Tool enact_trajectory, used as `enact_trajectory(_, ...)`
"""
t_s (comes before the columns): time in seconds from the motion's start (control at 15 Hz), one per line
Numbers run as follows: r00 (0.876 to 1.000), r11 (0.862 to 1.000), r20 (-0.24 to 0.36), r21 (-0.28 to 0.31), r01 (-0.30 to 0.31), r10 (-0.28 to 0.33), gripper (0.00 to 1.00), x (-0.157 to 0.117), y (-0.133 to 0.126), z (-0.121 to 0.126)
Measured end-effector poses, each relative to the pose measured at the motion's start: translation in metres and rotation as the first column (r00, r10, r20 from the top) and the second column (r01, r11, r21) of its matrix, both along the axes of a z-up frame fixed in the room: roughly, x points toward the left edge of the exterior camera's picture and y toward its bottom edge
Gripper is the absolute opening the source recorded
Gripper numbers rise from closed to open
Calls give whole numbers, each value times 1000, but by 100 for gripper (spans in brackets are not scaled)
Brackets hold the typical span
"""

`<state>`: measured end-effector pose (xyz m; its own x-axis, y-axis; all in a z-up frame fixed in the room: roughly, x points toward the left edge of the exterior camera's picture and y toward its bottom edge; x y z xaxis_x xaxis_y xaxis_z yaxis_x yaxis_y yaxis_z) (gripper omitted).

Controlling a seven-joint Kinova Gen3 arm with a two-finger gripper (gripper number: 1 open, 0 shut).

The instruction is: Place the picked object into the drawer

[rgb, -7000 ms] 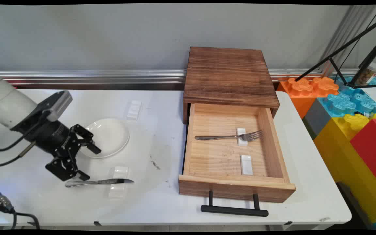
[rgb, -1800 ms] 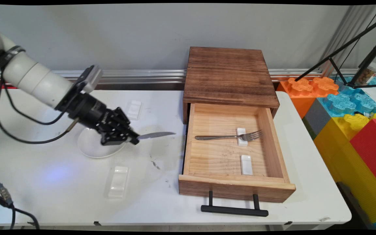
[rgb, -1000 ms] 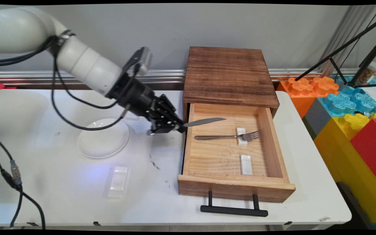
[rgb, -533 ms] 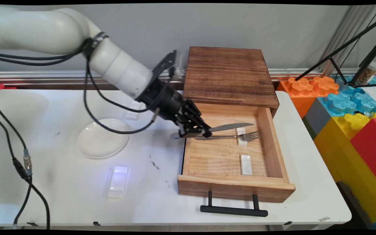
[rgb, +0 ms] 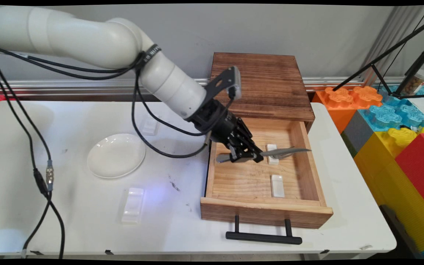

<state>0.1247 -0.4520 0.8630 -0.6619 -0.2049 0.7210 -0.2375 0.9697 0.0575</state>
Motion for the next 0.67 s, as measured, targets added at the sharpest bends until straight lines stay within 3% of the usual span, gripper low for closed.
enact_trajectory(0.67, 999, 1000, 28, -7, 29, -29, 0, -31, -6, -49)
